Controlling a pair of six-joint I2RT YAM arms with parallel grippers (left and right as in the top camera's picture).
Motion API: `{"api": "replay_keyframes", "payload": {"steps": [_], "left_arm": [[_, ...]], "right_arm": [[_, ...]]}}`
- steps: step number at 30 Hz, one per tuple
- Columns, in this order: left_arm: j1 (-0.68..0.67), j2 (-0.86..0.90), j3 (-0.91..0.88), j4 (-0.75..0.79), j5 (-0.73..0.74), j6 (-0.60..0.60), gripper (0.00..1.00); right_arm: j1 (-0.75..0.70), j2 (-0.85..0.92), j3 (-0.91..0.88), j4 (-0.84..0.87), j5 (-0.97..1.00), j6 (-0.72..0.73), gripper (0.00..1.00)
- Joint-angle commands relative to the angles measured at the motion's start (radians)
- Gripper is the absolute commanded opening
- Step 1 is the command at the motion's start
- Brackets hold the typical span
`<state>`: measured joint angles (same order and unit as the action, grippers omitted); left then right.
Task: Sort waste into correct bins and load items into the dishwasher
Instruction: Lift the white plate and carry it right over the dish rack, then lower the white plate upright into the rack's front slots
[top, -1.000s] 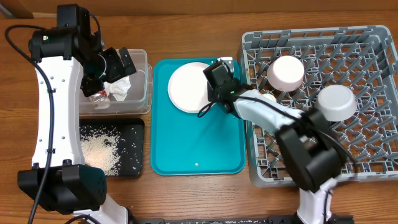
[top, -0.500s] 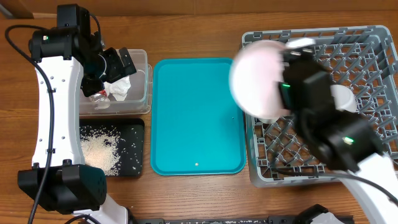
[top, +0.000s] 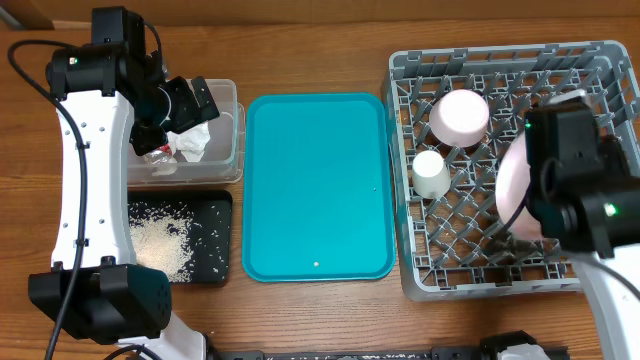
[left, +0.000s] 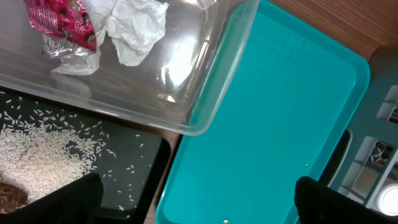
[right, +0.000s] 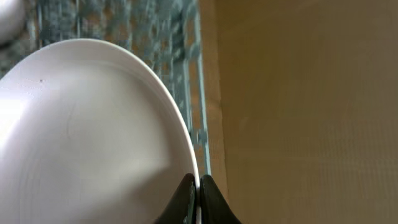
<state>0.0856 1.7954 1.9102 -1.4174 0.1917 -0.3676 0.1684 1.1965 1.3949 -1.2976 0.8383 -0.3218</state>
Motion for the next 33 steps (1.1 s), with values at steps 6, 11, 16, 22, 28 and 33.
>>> {"api": "replay_keyframes", "payload": {"steps": [6, 11, 16, 22, 28, 33], "left_arm": [[-0.001, 0.002, 0.022, 0.001, 0.011, -0.014, 1.0], [-0.001, 0.002, 0.022, 0.001, 0.011, -0.014, 1.0], [-0.001, 0.002, 0.022, 0.001, 0.011, -0.014, 1.0], [-0.001, 0.002, 0.022, 0.001, 0.011, -0.014, 1.0], [-0.001, 0.002, 0.022, 0.001, 0.011, -0.014, 1.0], [-0.001, 0.002, 0.022, 0.001, 0.011, -0.014, 1.0]], "right_arm": [[-0.006, 0.161, 0.0, -0.076, 0.0, -0.048, 0.04], [0.017, 0.225, 0.0, -0.077, -0.018, -0.045, 0.04], [0.069, 0.249, 0.0, -0.061, -0.087, -0.045, 0.04], [0.113, 0.253, 0.0, -0.058, -0.14, -0.045, 0.04], [0.119, 0.253, 0.0, 0.017, -0.245, -0.045, 0.04], [0.119, 0.253, 0.0, 0.106, -0.349, -0.045, 0.09]]}}
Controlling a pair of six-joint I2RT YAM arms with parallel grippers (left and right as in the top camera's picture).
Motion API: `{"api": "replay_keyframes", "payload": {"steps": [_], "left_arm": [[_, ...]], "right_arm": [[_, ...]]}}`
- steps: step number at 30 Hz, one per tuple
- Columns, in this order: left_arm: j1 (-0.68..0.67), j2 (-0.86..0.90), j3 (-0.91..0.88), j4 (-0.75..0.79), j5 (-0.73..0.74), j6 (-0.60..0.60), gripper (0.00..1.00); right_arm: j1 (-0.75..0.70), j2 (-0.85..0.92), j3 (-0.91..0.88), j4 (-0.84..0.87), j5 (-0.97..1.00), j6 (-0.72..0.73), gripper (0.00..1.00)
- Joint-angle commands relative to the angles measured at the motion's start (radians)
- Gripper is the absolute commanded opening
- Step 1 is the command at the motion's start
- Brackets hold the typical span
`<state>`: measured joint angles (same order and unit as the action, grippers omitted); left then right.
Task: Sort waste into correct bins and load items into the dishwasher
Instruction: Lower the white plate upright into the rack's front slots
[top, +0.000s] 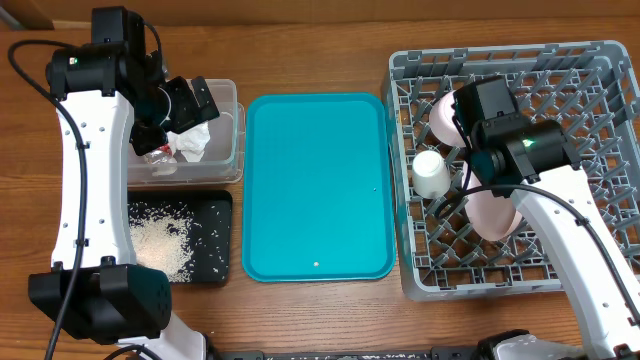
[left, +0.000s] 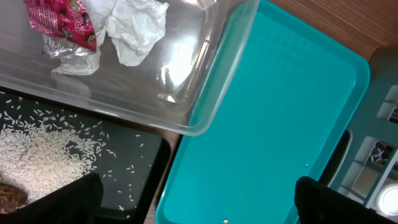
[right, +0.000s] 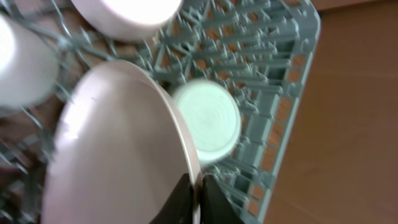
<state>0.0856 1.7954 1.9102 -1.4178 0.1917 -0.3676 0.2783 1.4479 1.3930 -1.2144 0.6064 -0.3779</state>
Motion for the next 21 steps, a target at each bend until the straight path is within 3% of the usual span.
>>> {"api": "replay_keyframes", "payload": {"steps": [1, 2, 3, 6, 12, 21], "left_arm": [[-0.001, 0.002, 0.022, 0.001, 0.011, -0.014, 1.0], [-0.001, 0.002, 0.022, 0.001, 0.011, -0.014, 1.0], [-0.001, 0.002, 0.022, 0.001, 0.011, -0.014, 1.0], [-0.001, 0.002, 0.022, 0.001, 0.011, -0.014, 1.0], [-0.001, 0.002, 0.022, 0.001, 0.011, -0.014, 1.0], [-0.001, 0.002, 0.022, 0.001, 0.011, -0.014, 1.0]], "right_arm": [[0.01, 0.002, 0.002, 0.032, -0.123, 0.011, 0.13], [0.01, 0.002, 0.002, 0.033, -0.124, 0.011, 0.18], [0.01, 0.002, 0.002, 0.032, -0.123, 0.011, 0.3], [0.01, 0.002, 0.002, 0.03, -0.123, 0.011, 0.98], [0.01, 0.002, 0.002, 0.055, -0.206, 0.022, 1.0], [0.01, 0.002, 0.002, 0.344, -0.773, 0.335, 1.0]]}}
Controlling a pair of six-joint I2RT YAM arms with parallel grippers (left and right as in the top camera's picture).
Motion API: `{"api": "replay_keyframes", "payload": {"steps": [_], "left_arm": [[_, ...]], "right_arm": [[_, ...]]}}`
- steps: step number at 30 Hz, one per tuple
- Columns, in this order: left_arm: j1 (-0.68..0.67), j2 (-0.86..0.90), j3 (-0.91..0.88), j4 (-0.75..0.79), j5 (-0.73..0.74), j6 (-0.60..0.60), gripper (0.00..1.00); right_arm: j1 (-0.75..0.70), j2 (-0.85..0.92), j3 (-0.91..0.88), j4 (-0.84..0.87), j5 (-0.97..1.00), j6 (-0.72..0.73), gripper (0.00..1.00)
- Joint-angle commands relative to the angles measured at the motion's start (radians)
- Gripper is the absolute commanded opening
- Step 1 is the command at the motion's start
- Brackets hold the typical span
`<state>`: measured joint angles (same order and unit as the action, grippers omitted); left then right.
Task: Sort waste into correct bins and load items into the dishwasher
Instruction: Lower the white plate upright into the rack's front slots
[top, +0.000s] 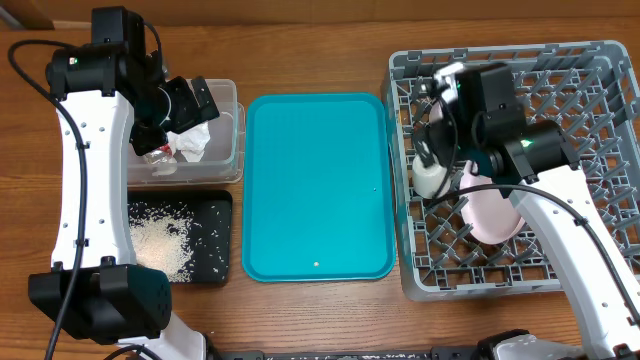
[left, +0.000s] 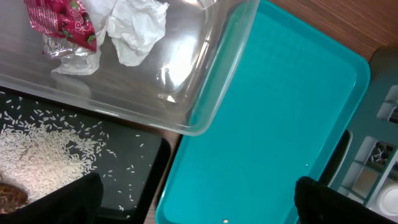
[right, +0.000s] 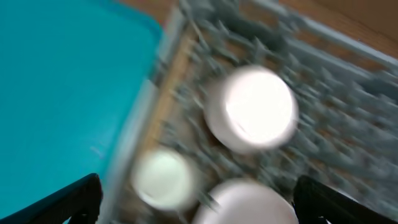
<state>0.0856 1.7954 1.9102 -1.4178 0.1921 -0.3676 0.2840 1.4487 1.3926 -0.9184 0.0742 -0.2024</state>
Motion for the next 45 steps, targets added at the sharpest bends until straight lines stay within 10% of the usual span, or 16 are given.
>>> {"api": "replay_keyframes", "payload": {"steps": [1, 29, 45], "left_arm": [[-0.001, 0.002, 0.022, 0.001, 0.011, -0.014, 1.0], [-0.001, 0.002, 0.022, 0.001, 0.011, -0.014, 1.0], [-0.001, 0.002, 0.022, 0.001, 0.011, -0.014, 1.0]], "right_arm": [[0.004, 0.001, 0.002, 0.076, -0.263, 0.205, 1.0], [0.004, -0.011, 0.001, 0.103, -0.187, 0.274, 1.0], [0.002, -0.418, -0.008, 0.158, -0.129, 0.274, 1.0]]}}
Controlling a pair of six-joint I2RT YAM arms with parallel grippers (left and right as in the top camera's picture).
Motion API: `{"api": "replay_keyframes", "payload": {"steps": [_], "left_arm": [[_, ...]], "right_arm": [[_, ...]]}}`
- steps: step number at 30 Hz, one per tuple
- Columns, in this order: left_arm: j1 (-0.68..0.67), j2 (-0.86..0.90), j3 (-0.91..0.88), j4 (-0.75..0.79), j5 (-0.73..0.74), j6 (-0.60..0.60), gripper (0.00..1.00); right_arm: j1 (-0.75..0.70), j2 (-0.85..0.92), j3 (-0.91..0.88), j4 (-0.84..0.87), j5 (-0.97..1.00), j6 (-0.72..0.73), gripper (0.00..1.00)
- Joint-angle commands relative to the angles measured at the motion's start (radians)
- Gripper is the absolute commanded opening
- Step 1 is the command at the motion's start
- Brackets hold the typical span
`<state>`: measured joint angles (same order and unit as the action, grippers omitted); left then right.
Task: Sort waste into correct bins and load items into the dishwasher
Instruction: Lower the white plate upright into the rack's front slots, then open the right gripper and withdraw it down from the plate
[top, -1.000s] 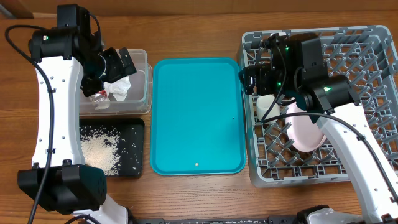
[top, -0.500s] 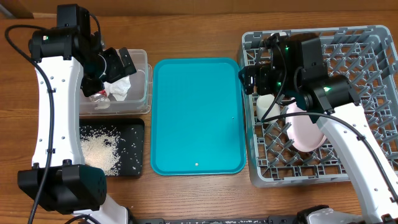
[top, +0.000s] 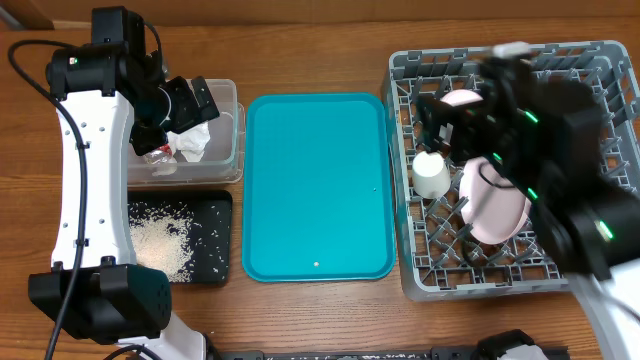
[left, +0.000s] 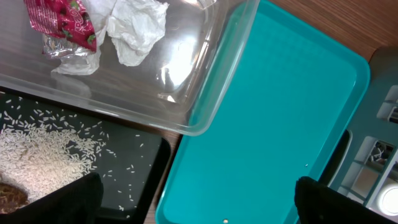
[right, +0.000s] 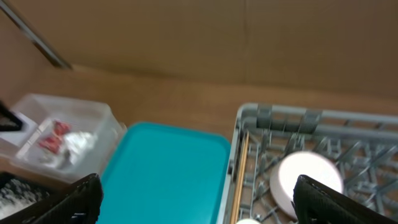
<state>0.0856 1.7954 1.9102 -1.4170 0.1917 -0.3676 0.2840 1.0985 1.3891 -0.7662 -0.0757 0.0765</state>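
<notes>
A pale pink plate (top: 493, 207) leans on its edge in the grey dish rack (top: 600, 62), beside a white cup (top: 431, 173) and a pink bowl (right: 308, 177). My right gripper (right: 202, 202) is open and empty, held high over the rack's left side and blurred in the overhead view. My left gripper (left: 199, 205) is open and empty above the clear bin (left: 205, 93), which holds a red wrapper (left: 59, 18) and crumpled white paper (left: 134, 25).
A teal tray (top: 318, 185) lies in the middle of the table, with a single crumb (top: 316, 264) near its front edge. A black tray (top: 215, 205) with spilled rice (top: 160, 240) sits in front of the clear bin. The table is wooden.
My right gripper, open low over the rack's left part before, now sits higher and looks out over the teal tray and bins. The plate stays in the rack. The left arm has not moved.
My right gripper was shut on the pink plate over the rack's right side. Then it held the plate down in the rack beside the white cup. Then the plate stood in the rack and the gripper was open. Now the gripper is higher up, empty.
</notes>
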Motion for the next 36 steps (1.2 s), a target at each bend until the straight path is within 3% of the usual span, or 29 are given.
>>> {"api": "replay_keyframes", "payload": {"steps": [1, 10, 20, 32, 36], "left_arm": [[-0.001, 0.002, 0.022, 0.0, 0.011, -0.014, 1.0], [-0.001, 0.002, 0.022, 0.0, 0.011, -0.014, 1.0], [-0.001, 0.002, 0.022, 0.0, 0.011, -0.014, 1.0], [-0.001, 0.002, 0.022, 0.0, 0.011, -0.014, 1.0], [-0.001, 0.002, 0.022, 0.0, 0.011, -0.014, 1.0]], "right_arm": [[0.002, -0.098, -0.015, 0.006, 0.029, -0.005, 1.0], [0.0, -0.427, -0.248, 0.024, 0.056, -0.003, 1.0], [-0.045, -0.865, -0.71, 0.239, 0.028, 0.008, 1.0], [-0.116, -1.037, -1.149, 0.778, 0.026, 0.033, 1.0], [-0.116, -1.089, -1.244, 0.876, 0.05, 0.033, 1.0]]}}
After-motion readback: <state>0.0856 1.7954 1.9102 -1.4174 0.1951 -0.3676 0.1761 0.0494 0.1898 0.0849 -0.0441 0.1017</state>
